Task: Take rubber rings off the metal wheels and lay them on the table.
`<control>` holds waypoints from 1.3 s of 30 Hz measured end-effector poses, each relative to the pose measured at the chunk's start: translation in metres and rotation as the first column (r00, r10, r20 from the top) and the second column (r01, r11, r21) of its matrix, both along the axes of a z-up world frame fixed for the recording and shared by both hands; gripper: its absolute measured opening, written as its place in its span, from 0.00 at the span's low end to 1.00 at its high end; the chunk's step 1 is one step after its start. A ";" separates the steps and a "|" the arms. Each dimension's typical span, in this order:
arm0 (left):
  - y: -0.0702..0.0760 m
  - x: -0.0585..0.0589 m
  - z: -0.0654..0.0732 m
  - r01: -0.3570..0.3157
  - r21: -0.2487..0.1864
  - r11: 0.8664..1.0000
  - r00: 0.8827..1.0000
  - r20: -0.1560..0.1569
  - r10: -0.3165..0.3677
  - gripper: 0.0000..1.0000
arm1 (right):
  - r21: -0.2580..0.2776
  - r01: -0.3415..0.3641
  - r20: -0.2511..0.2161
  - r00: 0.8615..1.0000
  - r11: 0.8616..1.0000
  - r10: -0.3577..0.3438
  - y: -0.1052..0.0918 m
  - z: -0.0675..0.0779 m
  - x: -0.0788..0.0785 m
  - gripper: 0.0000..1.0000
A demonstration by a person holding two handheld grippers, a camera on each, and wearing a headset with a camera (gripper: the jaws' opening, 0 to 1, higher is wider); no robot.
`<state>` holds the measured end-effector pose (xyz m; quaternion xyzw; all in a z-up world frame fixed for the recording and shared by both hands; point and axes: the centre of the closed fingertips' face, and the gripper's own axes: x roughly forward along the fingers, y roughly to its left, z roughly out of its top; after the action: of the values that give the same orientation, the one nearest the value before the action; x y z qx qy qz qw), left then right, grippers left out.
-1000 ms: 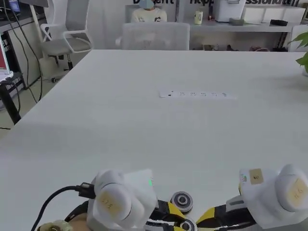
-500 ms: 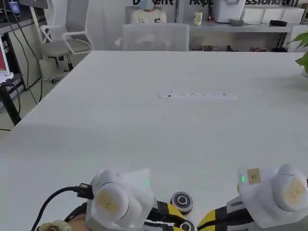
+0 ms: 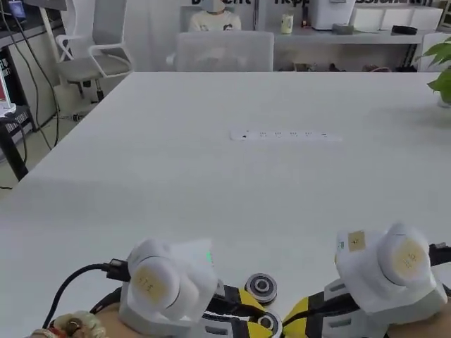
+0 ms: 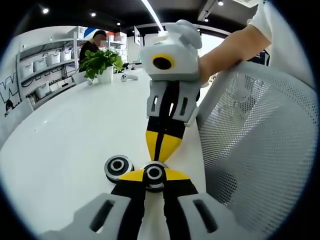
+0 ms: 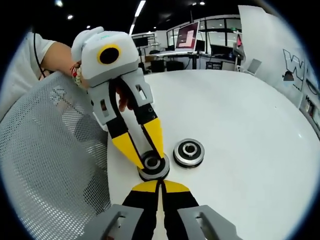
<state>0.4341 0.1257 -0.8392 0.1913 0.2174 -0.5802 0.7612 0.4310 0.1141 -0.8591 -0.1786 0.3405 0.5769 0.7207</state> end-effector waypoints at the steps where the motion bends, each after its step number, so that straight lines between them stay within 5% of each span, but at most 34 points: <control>1: 0.000 0.000 0.000 0.001 0.000 1.000 1.000 0.001 -0.001 0.07 | 0.008 0.022 -0.027 0.999 1.000 -0.022 0.000 0.000 0.000 0.00; 6: 0.000 0.000 0.000 0.003 0.002 1.000 1.000 0.003 -0.003 0.07 | 0.038 0.063 -0.099 0.993 0.997 -0.059 -0.001 0.000 0.001 0.00; 11: 0.000 0.002 0.001 -0.005 0.004 1.000 1.000 0.005 0.005 0.07 | 0.030 0.036 -0.034 0.999 0.999 -0.035 0.000 0.001 0.002 0.00; 16: 0.002 0.005 0.000 -0.016 0.002 1.000 1.000 0.004 0.016 0.07 | 0.038 0.062 -0.057 0.997 0.997 -0.060 0.002 0.000 0.007 0.00; 20: 0.002 0.005 0.000 -0.018 -0.006 1.000 1.000 0.006 0.018 0.07 | 0.029 0.151 -0.152 0.978 0.988 -0.145 0.002 0.000 0.007 0.00; 23: 0.001 0.005 0.001 -0.006 0.003 1.000 1.000 0.010 0.006 0.07 | -0.016 0.107 -0.097 0.989 0.994 -0.108 0.002 0.000 0.006 0.00; 28: 0.001 0.007 0.001 -0.006 0.011 1.000 1.000 -0.017 0.006 0.08 | -0.020 0.246 -0.209 0.947 0.969 -0.245 0.000 -0.001 0.009 0.00; 31: -0.001 0.006 0.001 -0.001 0.040 0.999 1.000 -0.020 0.002 0.07 | -0.030 0.277 -0.241 0.930 0.960 -0.276 -0.001 -0.001 0.009 0.00; 35: -0.001 0.008 0.001 -0.013 0.059 0.998 0.999 -0.041 0.015 0.08 | -0.063 0.360 -0.271 0.892 0.931 -0.363 -0.002 -0.001 0.009 0.00; 37: 0.000 0.005 0.000 -0.031 0.048 0.998 0.999 -0.015 0.031 0.07 | -0.033 0.372 -0.246 0.897 0.928 -0.368 -0.002 0.000 0.008 0.00; 39: 0.001 0.001 0.001 -0.028 0.006 1.000 0.999 -0.036 0.028 0.07 | -0.017 0.359 -0.262 0.899 0.933 -0.350 -0.003 0.000 0.003 0.00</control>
<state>0.4349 0.1269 -0.8383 0.1797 0.2355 -0.5723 0.7647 0.4342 0.1114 -0.8590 -0.0245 0.4499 0.4599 0.7652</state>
